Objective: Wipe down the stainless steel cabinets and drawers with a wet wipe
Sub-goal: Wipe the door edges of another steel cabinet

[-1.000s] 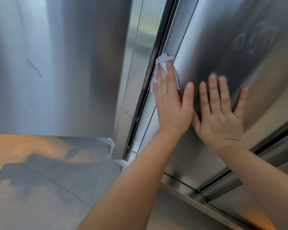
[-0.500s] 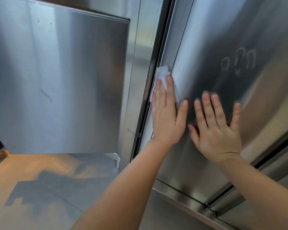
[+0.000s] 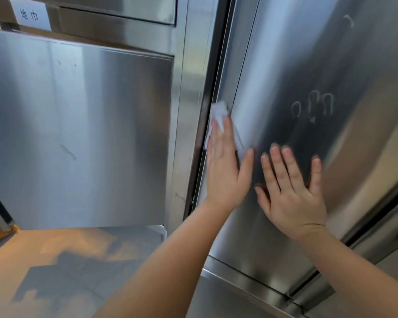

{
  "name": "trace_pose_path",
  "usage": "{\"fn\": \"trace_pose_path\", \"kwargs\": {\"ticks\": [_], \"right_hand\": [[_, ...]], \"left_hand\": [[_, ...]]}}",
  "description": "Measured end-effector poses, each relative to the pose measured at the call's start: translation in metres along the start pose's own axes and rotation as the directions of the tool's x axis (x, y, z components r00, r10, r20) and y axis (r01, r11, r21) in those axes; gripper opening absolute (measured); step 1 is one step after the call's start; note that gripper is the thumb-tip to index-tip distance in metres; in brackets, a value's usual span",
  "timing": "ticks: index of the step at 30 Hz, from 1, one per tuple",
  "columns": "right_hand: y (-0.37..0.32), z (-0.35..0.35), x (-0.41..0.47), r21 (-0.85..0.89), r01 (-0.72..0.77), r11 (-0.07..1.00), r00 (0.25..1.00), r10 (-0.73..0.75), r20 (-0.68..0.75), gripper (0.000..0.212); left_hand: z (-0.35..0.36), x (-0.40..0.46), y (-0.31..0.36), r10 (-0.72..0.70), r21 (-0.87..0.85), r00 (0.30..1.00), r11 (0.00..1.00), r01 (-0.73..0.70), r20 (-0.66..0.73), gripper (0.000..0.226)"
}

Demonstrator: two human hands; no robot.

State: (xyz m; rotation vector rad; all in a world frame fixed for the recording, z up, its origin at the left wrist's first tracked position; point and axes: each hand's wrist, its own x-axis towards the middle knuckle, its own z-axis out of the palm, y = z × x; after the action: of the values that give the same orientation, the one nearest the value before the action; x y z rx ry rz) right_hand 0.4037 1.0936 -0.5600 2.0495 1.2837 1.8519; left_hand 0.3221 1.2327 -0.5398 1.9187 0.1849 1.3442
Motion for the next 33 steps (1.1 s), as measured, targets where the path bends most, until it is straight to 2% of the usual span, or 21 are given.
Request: {"fn": "trace_pose_path", "kwargs": {"ticks": [3,6,12,14,17,22,25,28,33], "right_hand": [[0.0,0.001,-0.001,-0.006,-0.005,1.0,1.0,0.005,0.007,0.064],[0.0,0.003,-0.002,-0.008,-0.007,1.0,1.0,0.007,0.015,0.065],[0.0,0.003,0.0,-0.014,-0.013,1.0,1.0,0.013,0.018,0.064],[0.0,0.003,0.0,-0.019,-0.007,1.0,1.0,0.008,0.02,0.064],[0.001,0.002,0.002,-0.02,-0.001,1.0,1.0,0.002,0.029,0.063],[0.0,0.002,0.002,0.017,-0.012,1.0,0.999,0.011,0.042,0.063],[0.001,0.0,0.002,0.036,-0.011,0.999,0.997,0.008,0.072,0.063],[0.001,-0.002,0.002,0.02,-0.001,1.0,0.998,-0.001,0.061,0.063],[0.0,0.002,0.0,-0.001,0.006,1.0,1.0,-0.006,0.029,0.063]], "left_hand": [[-0.007,0.038,0.016,0.091,0.024,0.996,0.996,-0.091,-0.024,0.067],[-0.008,0.021,0.002,0.1,0.089,0.995,0.991,-0.101,0.013,0.068],[0.003,-0.09,-0.052,-0.125,0.156,0.988,0.982,0.11,0.086,0.076],[0.001,-0.103,-0.059,-0.146,0.174,0.982,0.977,0.125,0.115,0.077],[-0.006,-0.065,-0.036,-0.062,0.114,0.99,0.992,0.047,0.129,0.076],[-0.016,0.069,0.053,0.174,0.104,0.985,0.979,-0.174,0.003,0.075],[-0.023,0.118,0.09,0.219,0.112,0.975,0.971,-0.213,-0.041,0.074],[-0.023,0.111,0.088,0.233,0.107,0.972,0.967,-0.23,-0.02,0.073],[-0.018,0.042,0.038,0.168,0.132,0.985,0.976,-0.173,0.043,0.072]]}}
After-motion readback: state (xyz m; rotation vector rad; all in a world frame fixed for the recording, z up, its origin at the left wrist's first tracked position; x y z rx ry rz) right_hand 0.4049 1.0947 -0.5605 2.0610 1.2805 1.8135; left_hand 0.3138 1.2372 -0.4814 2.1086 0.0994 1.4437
